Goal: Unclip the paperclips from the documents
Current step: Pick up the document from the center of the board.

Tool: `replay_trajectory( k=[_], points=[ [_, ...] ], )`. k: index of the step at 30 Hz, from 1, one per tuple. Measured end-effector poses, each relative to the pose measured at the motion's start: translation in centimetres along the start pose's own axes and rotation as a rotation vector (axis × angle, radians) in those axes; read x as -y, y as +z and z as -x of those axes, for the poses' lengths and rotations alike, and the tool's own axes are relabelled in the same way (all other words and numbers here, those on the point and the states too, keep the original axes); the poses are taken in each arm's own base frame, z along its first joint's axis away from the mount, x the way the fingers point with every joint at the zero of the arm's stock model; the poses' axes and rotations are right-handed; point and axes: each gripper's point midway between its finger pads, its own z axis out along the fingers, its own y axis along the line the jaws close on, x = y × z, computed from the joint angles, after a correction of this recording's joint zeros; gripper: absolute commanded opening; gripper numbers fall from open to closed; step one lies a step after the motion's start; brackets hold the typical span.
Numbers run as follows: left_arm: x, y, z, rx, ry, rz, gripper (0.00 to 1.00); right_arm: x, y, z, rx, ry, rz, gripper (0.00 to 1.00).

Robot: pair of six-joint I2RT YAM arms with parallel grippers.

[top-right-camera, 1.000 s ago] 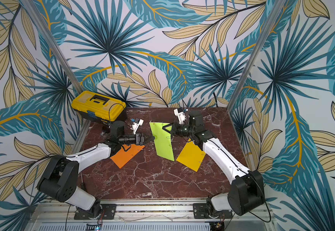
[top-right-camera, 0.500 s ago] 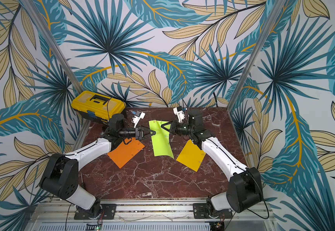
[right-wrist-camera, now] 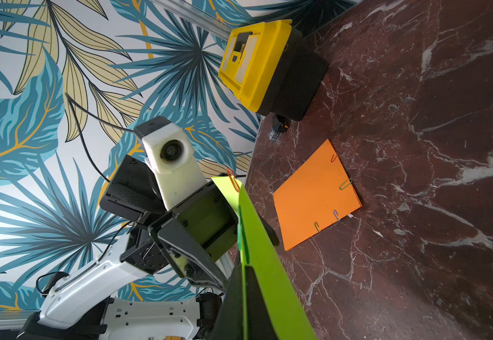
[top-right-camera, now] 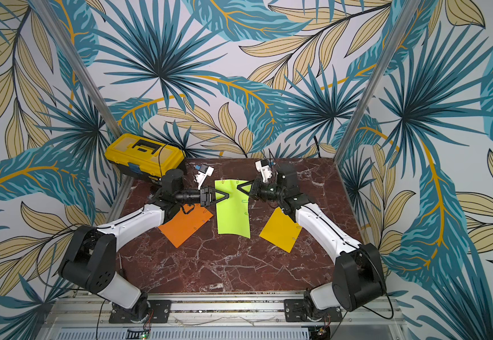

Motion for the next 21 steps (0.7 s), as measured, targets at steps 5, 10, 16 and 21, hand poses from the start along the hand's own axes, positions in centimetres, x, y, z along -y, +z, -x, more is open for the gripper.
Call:
replay_trajectory(
  k=[5,10,16,21],
  points=[
    [0.0,0.0,0.2,0.008,-0.005,0.004,0.30,0.2,-0.1,-0.1,0.002,0.006,0.002,0.00],
    [-0.2,0.0,0.4,0.017,-0.010,0.012,0.13,0.8,0.0,-0.4,-0.001,0.021,-0.003,0.00],
    [-0.2,0.0,0.4,0.020,-0.015,0.015,0.00,1.0,0.0,-0.6,-0.004,0.020,-0.008,0.08],
    [-0.5,0.0,0.2,0.021,-0.020,0.024,0.00,2.3,-0.1,-1.5,-0.033,-0.001,-0.063,0.33]
  ],
)
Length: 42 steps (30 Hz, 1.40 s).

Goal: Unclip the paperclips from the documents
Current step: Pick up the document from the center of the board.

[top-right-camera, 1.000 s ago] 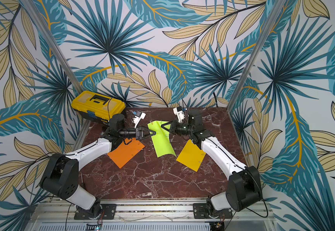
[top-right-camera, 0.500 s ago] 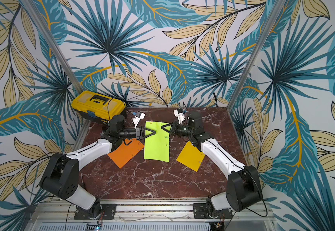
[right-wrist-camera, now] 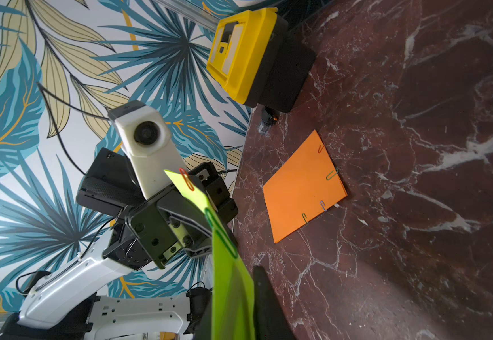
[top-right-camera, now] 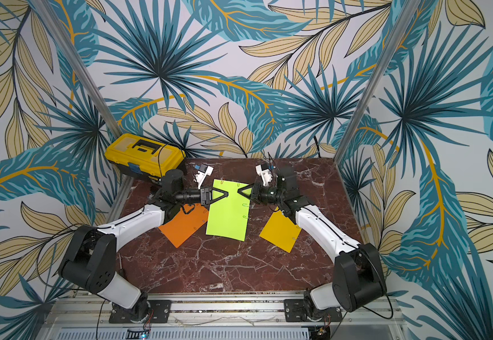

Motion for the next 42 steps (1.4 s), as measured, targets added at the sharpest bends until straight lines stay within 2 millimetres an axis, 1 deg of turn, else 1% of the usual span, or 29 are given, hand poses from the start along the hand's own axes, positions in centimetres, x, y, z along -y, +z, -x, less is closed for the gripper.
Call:
replay_trajectory(
  k=[2,6,9,11,14,17,20,25,28,32,38,42],
  points=[
    [-0.3,0.0,-0.3,0.000,-0.007,0.008,0.00,0.8,-0.1,-0.5,-0.017,-0.015,-0.040,0.43],
    [-1.0,-0.1,-1.2,-0.007,-0.027,0.024,0.00,1.9,-0.5,-1.1,-0.055,-0.059,-0.120,0.58],
    [-1.5,-0.1,-1.9,-0.012,-0.038,0.034,0.00,2.5,-1.1,-1.4,-0.082,-0.108,-0.170,0.68],
    [-1.8,-0.3,-2.5,-0.018,-0.045,0.043,0.00,2.9,-1.5,-1.6,-0.101,-0.143,-0.203,0.70],
    [-2.3,-0.5,-3.7,-0.029,-0.048,0.057,0.00,3.1,-2.1,-1.9,-0.134,-0.216,-0.243,0.70],
    [-2.2,-0.7,-4.4,-0.047,-0.027,0.063,0.00,3.1,-2.5,-2.1,-0.171,-0.300,-0.257,0.68],
    [-1.4,-0.8,-5.2,-0.085,0.023,0.063,0.00,3.1,-2.5,-2.5,-0.218,-0.381,-0.245,0.67],
    [0.1,0.0,-6.8,-0.184,0.132,0.042,0.00,2.6,-2.1,-2.9,-0.275,-0.503,-0.186,0.66],
    [0.5,0.1,-7.7,-0.226,0.188,0.036,0.00,2.0,-2.1,-3.2,-0.296,-0.573,-0.147,0.65],
    [0.2,-0.3,-8.7,-0.275,0.242,0.046,0.00,0.6,-1.9,-3.7,-0.316,-0.665,-0.080,0.62],
    [0.1,-0.6,-9.2,-0.319,0.329,0.053,0.00,-1.0,-1.0,-5.7,-0.362,-0.748,0.001,0.59],
    [-0.1,-0.8,-9.5,-0.336,0.353,0.057,0.00,-1.5,-0.7,-6.1,-0.369,-0.777,0.026,0.56]
  ],
)
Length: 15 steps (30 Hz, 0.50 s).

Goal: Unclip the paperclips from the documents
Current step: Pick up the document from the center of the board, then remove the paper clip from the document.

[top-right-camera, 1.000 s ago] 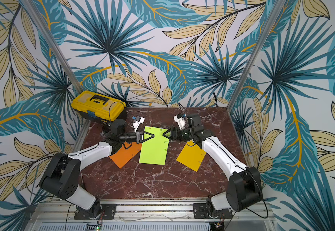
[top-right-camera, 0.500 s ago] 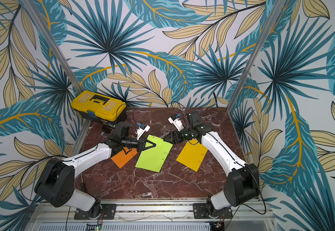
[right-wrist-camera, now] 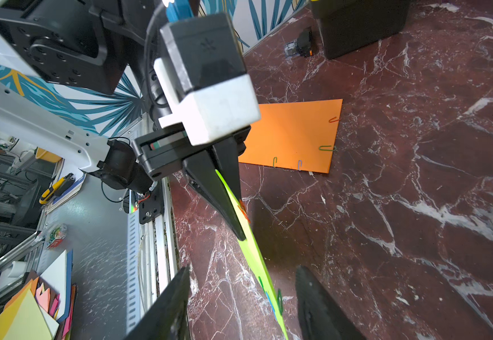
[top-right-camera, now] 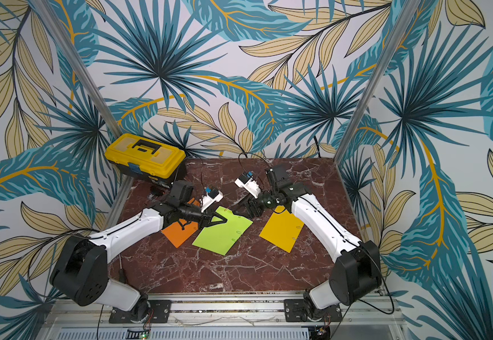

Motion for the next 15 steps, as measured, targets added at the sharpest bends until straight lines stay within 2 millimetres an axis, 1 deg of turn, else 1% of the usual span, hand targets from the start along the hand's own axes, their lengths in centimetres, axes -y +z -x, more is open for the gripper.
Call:
replay_trajectory(
  k=[4,11,15],
  points=[
    [0.0,0.0,0.0,-0.003,0.019,0.002,0.00,0.0,0.5,0.1,0.004,-0.008,0.026,0.54],
    [-0.1,-0.1,0.0,-0.004,0.024,0.004,0.00,0.0,2.5,-0.1,-0.011,-0.001,0.086,0.50],
    [-0.1,-0.1,0.0,-0.004,0.025,0.004,0.00,-0.3,2.7,0.1,-0.001,-0.004,0.108,0.47]
  ],
)
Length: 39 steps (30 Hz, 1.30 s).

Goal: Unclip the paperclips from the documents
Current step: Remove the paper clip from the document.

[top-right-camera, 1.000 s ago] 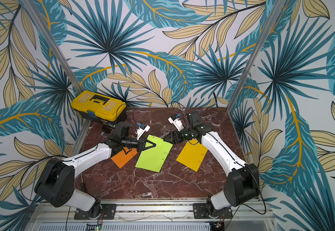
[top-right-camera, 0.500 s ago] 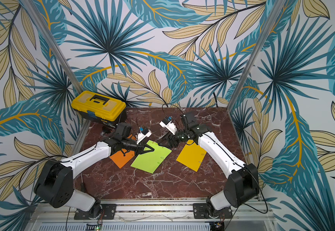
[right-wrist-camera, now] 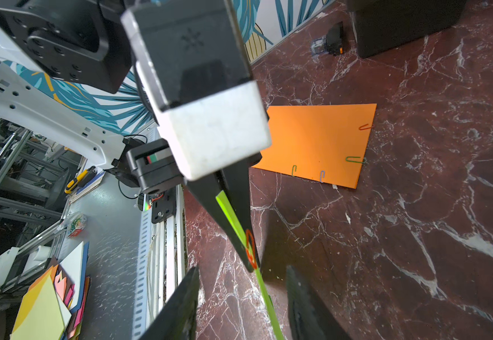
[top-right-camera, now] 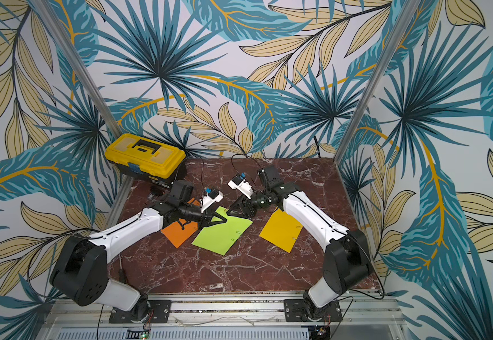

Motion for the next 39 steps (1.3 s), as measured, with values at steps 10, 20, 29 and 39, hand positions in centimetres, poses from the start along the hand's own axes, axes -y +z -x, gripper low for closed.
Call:
replay_trajectory(
  k=[10,20,29,39],
  points=[
    [0.0,-0.2,0.5,0.008,0.007,0.002,0.00,-0.5,0.0,0.7,0.028,-0.001,0.035,0.35],
    [0.0,-0.2,0.5,0.008,0.007,0.002,0.00,-0.7,-0.1,1.5,0.048,-0.009,0.049,0.21],
    [0.0,-0.2,0.5,0.008,0.007,0.002,0.00,-0.6,0.1,1.4,0.044,-0.004,0.053,0.18],
    [0.0,-0.2,0.5,0.008,0.006,0.003,0.00,-0.1,0.5,0.8,0.024,0.015,0.054,0.18]
  ],
)
